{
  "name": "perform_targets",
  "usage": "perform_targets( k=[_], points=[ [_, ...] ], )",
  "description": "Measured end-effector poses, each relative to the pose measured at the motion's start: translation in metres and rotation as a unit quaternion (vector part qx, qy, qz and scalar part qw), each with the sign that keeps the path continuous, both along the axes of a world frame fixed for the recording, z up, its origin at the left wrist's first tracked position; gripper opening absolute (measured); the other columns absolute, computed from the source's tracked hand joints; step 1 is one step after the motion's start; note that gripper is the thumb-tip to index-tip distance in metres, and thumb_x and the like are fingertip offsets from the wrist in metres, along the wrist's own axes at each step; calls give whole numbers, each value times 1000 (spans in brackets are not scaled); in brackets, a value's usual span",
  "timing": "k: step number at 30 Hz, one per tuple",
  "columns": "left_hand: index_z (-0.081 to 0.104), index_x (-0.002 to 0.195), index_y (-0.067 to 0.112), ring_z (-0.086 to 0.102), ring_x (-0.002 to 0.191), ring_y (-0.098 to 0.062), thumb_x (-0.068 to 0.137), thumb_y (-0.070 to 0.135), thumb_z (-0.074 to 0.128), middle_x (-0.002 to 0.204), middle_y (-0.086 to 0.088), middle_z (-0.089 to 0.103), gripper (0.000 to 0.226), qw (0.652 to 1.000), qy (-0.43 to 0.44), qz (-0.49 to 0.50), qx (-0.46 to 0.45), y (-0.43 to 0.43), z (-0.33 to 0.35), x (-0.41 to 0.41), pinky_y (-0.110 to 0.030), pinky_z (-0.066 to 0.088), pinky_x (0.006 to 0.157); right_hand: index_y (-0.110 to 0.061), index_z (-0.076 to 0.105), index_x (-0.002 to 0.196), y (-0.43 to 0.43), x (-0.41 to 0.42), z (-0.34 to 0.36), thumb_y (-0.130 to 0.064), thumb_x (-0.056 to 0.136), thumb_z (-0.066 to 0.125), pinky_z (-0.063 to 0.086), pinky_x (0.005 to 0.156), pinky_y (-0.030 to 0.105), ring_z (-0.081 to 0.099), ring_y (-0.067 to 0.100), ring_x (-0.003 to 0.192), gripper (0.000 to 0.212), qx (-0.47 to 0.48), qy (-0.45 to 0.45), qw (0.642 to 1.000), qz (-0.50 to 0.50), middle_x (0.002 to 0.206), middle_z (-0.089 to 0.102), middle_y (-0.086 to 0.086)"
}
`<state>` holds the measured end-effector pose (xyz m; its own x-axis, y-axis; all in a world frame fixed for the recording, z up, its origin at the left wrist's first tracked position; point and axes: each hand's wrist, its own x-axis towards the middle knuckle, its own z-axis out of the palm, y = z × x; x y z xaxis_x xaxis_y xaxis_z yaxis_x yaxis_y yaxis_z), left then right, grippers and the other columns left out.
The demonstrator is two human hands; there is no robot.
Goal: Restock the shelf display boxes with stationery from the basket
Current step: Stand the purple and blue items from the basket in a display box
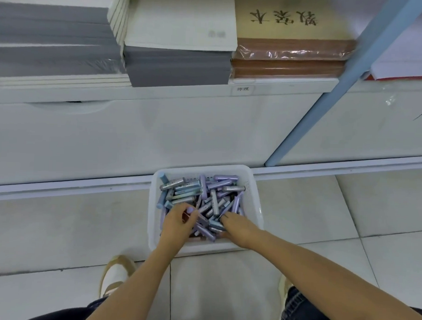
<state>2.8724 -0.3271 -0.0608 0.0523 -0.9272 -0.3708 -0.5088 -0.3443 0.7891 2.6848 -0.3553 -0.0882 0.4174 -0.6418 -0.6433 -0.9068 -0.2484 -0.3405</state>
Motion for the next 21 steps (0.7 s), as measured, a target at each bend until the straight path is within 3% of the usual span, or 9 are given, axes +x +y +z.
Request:
perform_targets(
  k=[2,5,6,8,10,12,15,19,21],
  points=[
    [53,81,6,56,69,-28,100,17,49,74,-12,58,22,992,90,85,30,3,3,1,-25,49,59,-2,57,111,-2,1,5,-25,97,54,41,76,32,55,28,96,27,27,-29,998,-44,113,57,17],
    [51,93,-1,65,89,-42,102,15,46,93,-29,67,18,965,197,164,49,2,3,6,-45,56,82,-15,49,81,-10,-4,18,-24,100,50,32,58,26,46,18,69,21,42,-118,983,-131,79,51,5],
    [48,91,2,67,85,-42,102,13,46,87,-28,68,16,951,245,185,46,2,5,7,-47,56,82,-16,48,78,-12,-4,23,-25,100,50,31,56,24,44,16,65,24,50,-154,974,-159,74,48,4],
    [43,86,8,66,62,-34,102,12,45,65,-16,63,17,921,316,224,35,2,7,8,-41,58,64,-11,53,83,-15,4,34,-28,100,50,34,58,24,43,14,63,24,85,-232,943,-222,72,46,4],
    [40,84,9,48,40,-16,101,20,47,52,-3,46,22,910,326,252,46,3,7,9,-25,44,40,-8,58,88,-15,18,43,-29,100,51,37,62,27,43,13,62,25,110,-289,918,-249,70,45,2],
    [45,82,9,37,38,-10,97,34,52,52,-2,40,30,907,338,239,79,5,9,7,-19,32,37,-7,60,90,-13,33,47,-28,100,52,38,63,25,45,12,63,25,116,-309,917,-224,69,47,3],
    [65,93,5,58,54,-19,92,41,60,66,-15,62,37,930,297,181,121,10,11,0,-26,45,50,-12,62,84,-5,53,47,-23,96,58,41,58,17,51,3,57,16,123,-304,929,-173,68,56,2],
    [64,86,6,57,48,-15,97,28,56,66,-12,64,26,921,256,269,120,12,7,5,-19,40,36,-8,63,116,1,57,42,-27,90,67,55,79,31,67,20,85,32,168,-315,912,-202,99,70,10],
    [63,90,5,61,52,-19,98,20,55,73,-16,65,19,906,268,307,115,10,7,12,-22,44,37,-11,64,115,-1,52,38,-32,91,65,56,84,33,68,20,91,32,134,-299,922,-208,101,70,6]
  ],
)
